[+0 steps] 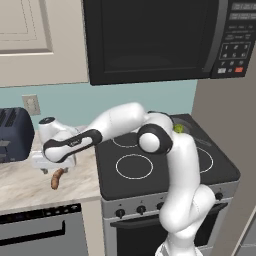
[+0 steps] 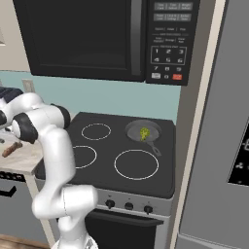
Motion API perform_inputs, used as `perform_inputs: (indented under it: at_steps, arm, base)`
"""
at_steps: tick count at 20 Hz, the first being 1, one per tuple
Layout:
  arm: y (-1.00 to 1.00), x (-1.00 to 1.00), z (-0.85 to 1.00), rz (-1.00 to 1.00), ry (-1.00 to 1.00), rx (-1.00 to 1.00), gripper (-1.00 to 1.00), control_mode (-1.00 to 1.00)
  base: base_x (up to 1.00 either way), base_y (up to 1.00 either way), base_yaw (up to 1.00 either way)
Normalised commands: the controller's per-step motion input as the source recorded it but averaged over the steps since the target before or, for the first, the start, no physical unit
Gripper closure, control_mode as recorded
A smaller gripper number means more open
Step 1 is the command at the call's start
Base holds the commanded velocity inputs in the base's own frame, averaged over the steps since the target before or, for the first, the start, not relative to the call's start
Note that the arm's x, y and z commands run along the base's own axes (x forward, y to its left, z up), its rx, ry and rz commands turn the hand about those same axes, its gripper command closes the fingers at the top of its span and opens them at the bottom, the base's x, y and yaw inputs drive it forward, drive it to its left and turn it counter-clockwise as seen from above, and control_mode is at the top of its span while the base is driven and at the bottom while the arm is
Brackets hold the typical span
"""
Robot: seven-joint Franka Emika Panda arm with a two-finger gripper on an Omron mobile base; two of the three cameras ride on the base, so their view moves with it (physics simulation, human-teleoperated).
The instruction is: Put the broccoli and potato in the pan. Then turn on the rear right burner and set the heat to medium.
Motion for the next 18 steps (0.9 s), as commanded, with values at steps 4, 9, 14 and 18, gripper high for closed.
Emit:
perform_inputs:
  at_steps: [4, 9, 14, 18]
  arm:
    - [0.0, 0.06, -0.11, 0.0, 0.02, 0.0, -1.0, -1.0]
    - [0.0, 0.01, -0.34, 0.0, 0.0, 0.0, -1.0, -1.0]
    - [0.02, 0.05, -0.3, 0.0, 0.0, 0.0, -1.0, -1.0]
    - [0.05, 0.06, -0.21, 0.0, 0.0, 0.0, -1.0, -1.0]
  base:
    - [0.0, 0.0, 0.0]
    - [0.0, 0.0, 0.0]
    - [0.0, 0.0, 0.0]
    - [0.0, 0.0, 0.0]
